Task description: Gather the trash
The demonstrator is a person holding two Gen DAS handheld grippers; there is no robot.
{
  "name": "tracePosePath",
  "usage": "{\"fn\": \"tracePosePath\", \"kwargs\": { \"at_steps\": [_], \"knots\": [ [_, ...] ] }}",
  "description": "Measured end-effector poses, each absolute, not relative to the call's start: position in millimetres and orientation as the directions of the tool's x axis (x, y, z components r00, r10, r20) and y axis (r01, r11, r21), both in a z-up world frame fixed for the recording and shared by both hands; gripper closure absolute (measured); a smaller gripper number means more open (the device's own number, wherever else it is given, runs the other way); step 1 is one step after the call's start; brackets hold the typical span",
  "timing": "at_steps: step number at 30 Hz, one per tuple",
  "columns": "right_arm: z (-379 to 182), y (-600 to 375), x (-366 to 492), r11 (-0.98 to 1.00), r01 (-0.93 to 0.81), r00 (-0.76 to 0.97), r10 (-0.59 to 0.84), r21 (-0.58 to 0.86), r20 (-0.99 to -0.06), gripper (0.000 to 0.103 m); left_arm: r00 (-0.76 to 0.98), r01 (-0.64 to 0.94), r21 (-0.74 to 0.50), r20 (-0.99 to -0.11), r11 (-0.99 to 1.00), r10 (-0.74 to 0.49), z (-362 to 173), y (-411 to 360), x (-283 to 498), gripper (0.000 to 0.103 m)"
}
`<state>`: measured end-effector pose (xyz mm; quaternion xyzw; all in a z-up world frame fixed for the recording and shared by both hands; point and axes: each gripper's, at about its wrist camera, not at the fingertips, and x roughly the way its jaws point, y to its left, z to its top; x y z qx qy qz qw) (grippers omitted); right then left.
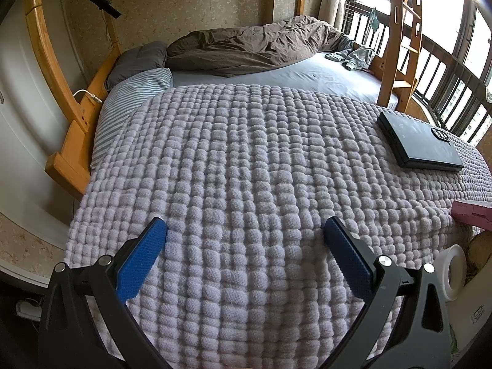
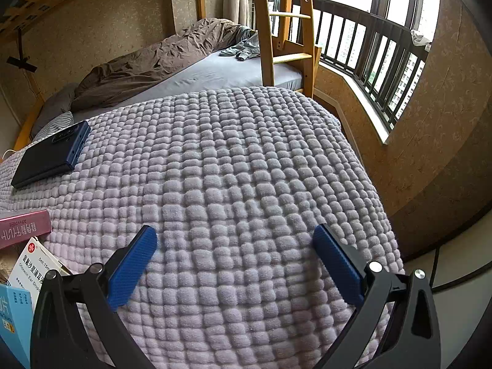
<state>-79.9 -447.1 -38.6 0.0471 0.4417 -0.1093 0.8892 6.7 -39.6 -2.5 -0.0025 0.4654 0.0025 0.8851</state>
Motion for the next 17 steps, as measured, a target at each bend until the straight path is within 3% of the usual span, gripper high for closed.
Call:
{"fn": "tracePosePath", "kwargs": {
  "at_steps": [17],
  "knots": [
    [-38.5,-446.8,-80.2,0.972,0.236,0.586,-0.153,-0.012,-0.796,0.003,0.567,-0.007,-0.002,-0.824,1.000,0.003,-2.6,-39.6,6.9,0.001]
  ]
}}
